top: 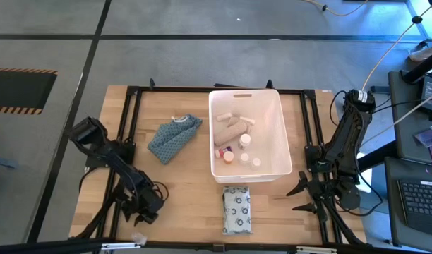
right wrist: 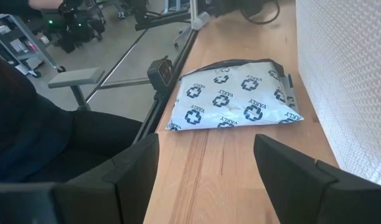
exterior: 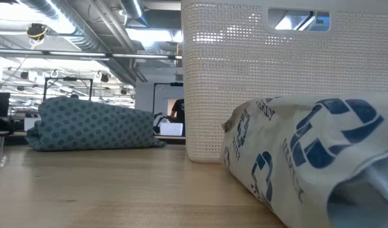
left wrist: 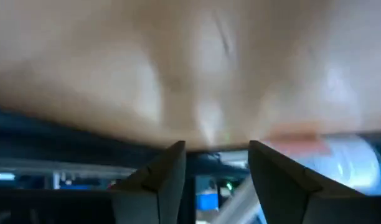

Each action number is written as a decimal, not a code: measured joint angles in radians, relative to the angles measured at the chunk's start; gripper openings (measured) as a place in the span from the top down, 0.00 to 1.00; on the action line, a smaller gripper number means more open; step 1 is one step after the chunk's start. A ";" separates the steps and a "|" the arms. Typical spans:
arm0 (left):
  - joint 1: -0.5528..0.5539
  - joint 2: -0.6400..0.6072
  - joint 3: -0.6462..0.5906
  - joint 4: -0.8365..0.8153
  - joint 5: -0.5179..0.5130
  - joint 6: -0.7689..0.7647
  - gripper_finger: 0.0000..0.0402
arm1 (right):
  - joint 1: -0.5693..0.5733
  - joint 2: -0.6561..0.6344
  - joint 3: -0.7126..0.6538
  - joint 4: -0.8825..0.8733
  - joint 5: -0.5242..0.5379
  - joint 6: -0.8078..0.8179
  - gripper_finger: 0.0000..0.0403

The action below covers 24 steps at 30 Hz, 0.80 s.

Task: Pick & place medical supplies in basket/bin
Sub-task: Put the transparent medicine bottle into the white bin

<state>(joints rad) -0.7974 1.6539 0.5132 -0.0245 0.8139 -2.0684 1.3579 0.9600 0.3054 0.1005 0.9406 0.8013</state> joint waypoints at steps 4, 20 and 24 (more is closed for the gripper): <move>0.002 0.036 0.000 -0.011 -0.026 0.071 0.61 | 0.000 0.000 0.000 -0.001 0.000 0.000 0.34; 0.096 -0.005 -0.004 -0.211 -0.047 0.277 0.67 | 0.000 0.000 0.000 -0.001 0.000 -0.030 0.34; 0.139 -0.073 -0.009 -0.312 -0.093 0.330 0.70 | 0.000 0.000 0.000 -0.001 0.000 -0.052 0.34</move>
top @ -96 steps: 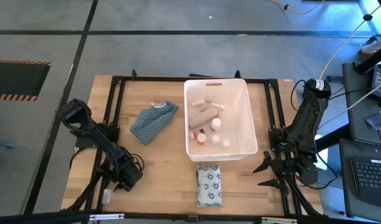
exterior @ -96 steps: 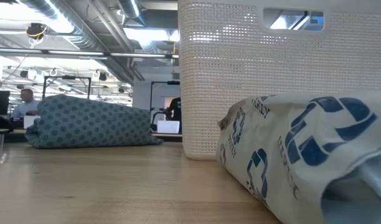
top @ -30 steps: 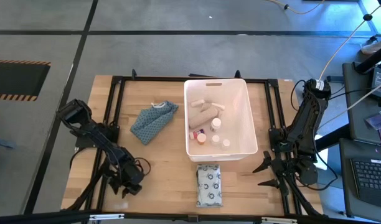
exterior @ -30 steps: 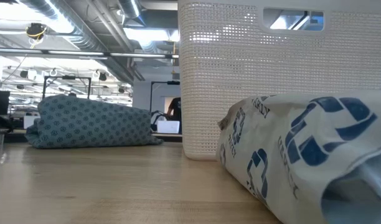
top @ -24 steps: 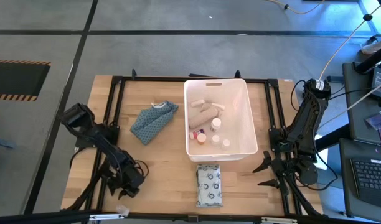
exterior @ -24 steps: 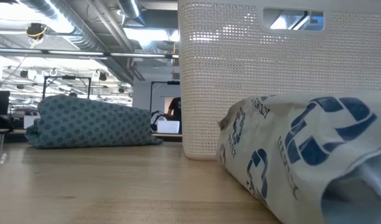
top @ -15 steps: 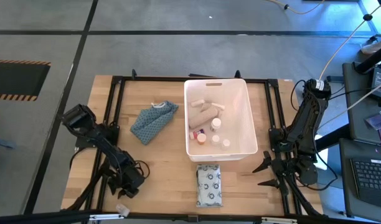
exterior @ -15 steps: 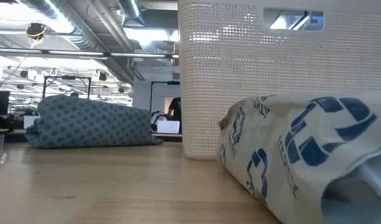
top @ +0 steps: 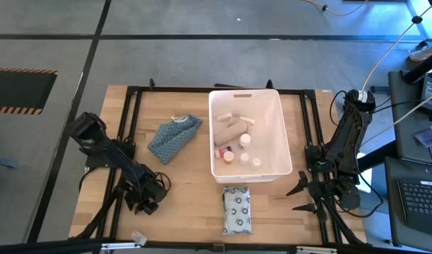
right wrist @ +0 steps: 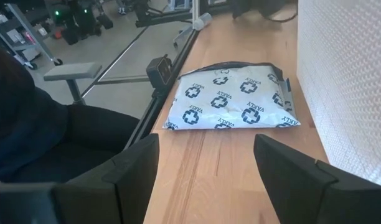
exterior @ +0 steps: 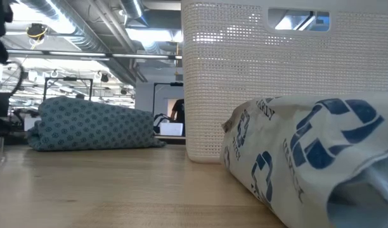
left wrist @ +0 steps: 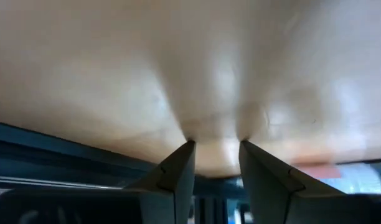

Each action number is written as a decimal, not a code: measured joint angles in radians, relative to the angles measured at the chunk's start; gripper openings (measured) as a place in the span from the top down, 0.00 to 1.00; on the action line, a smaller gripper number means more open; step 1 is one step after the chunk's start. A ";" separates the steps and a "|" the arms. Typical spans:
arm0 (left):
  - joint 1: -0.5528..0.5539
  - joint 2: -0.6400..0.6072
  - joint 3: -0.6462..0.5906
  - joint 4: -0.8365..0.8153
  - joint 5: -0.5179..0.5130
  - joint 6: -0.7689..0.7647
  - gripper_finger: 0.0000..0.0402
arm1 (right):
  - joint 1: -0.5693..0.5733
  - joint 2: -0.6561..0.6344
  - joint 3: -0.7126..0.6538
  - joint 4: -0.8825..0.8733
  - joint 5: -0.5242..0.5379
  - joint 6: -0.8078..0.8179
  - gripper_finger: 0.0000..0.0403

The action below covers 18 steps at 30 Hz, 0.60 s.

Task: Pick & place medical supplies in basket/bin
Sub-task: Put the transparent medicine bottle into the white bin

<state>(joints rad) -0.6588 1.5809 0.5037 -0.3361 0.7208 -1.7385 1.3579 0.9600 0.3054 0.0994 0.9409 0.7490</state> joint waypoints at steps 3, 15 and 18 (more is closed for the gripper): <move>0.024 -0.085 0.016 -0.091 -0.129 0.021 0.73 | 0.000 0.000 0.000 0.000 0.000 0.001 0.34; -0.016 -0.342 0.198 -0.090 -1.032 0.645 0.84 | 0.000 0.000 0.000 -0.014 0.000 0.001 0.34; -0.025 -0.353 0.200 0.063 -1.045 0.883 0.84 | 0.000 0.000 0.000 -0.014 0.006 0.001 0.34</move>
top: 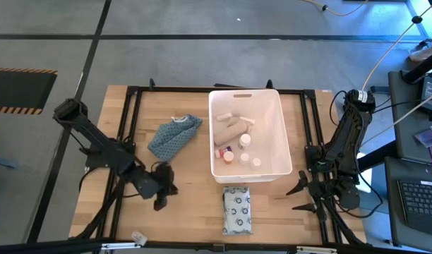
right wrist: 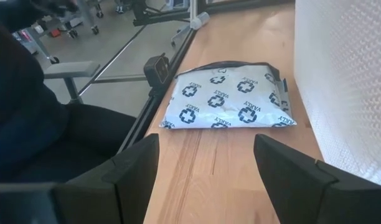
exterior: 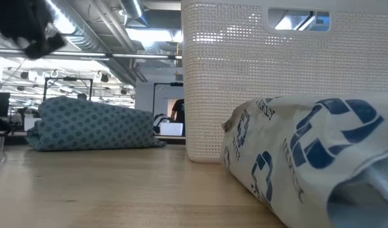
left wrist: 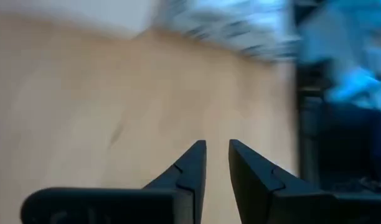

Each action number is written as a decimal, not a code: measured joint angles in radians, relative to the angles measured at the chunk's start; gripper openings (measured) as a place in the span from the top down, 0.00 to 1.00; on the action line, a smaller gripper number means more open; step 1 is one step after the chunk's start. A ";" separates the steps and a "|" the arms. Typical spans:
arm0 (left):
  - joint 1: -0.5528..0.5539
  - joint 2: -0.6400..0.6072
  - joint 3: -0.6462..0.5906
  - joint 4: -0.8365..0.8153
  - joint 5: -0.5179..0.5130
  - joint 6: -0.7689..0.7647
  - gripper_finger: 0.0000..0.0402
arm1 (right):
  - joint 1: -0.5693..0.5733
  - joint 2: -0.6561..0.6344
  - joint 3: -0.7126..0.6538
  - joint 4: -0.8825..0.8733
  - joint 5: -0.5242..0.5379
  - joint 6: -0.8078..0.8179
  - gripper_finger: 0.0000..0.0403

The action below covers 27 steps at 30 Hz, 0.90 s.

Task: Pick & place medical supplies in basket/bin
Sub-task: Put the transparent medicine bottle into the white bin

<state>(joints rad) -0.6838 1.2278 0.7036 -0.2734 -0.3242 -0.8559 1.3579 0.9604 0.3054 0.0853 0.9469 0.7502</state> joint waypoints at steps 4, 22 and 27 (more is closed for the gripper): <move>0.007 0.002 0.001 0.181 0.129 0.255 0.78 | 0.000 0.000 0.000 0.000 0.035 0.003 0.34; -0.003 0.086 0.003 0.636 0.439 0.672 0.45 | 0.000 0.000 0.000 -0.002 0.162 0.054 0.34; -0.120 0.087 0.078 0.429 0.257 0.718 0.46 | 0.000 0.000 0.000 -0.001 0.163 0.060 0.34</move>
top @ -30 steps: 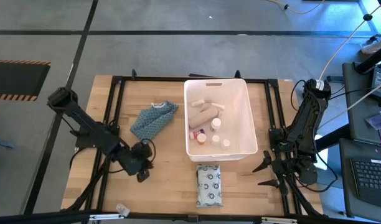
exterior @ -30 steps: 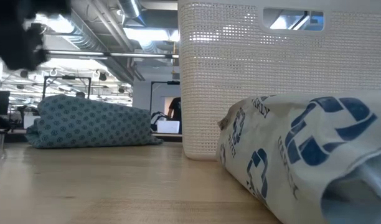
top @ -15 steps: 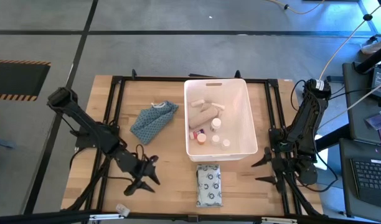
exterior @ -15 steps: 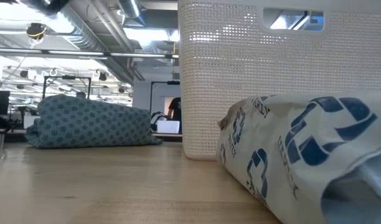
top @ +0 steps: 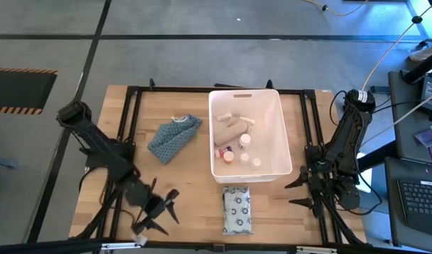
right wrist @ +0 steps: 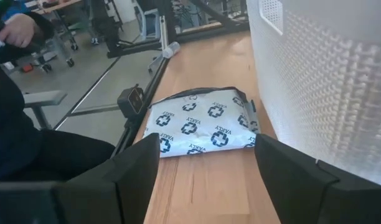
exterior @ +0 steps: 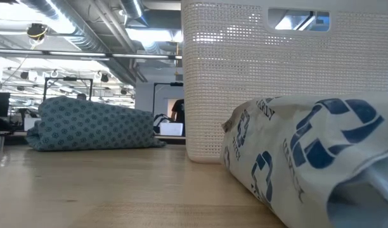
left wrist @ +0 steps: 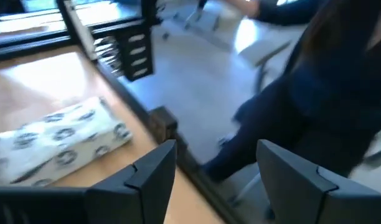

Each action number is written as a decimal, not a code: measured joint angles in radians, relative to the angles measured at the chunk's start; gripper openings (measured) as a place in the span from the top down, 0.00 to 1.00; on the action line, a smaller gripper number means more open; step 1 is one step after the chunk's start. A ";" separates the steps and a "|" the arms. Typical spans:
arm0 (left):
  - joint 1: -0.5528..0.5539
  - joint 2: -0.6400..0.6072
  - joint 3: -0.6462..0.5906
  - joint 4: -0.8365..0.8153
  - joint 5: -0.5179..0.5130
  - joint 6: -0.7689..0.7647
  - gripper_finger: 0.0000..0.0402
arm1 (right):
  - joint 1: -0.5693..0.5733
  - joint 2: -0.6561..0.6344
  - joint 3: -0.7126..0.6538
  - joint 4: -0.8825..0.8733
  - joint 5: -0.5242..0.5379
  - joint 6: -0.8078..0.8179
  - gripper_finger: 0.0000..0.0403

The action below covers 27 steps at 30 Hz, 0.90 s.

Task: Pick & place medical supplies in basket/bin
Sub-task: Put the transparent medicine bottle into the white bin

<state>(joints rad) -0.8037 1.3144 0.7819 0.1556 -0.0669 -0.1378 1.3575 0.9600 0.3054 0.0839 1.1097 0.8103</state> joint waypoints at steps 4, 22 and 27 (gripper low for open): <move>-0.120 0.038 0.136 -0.281 -0.208 -0.010 0.47 | 0.000 0.000 0.000 0.001 0.016 0.001 0.34; -0.384 0.420 0.435 -0.728 -0.256 -0.539 0.47 | -0.001 0.000 0.000 0.001 0.116 0.083 0.34; -0.389 0.513 0.522 -0.909 -0.188 -0.600 0.47 | -0.001 0.000 0.000 0.002 0.154 0.081 0.34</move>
<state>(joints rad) -1.1927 1.8277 1.3039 -0.7529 -0.2552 -0.7380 1.3567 0.9604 0.3054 0.0856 1.2636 0.8917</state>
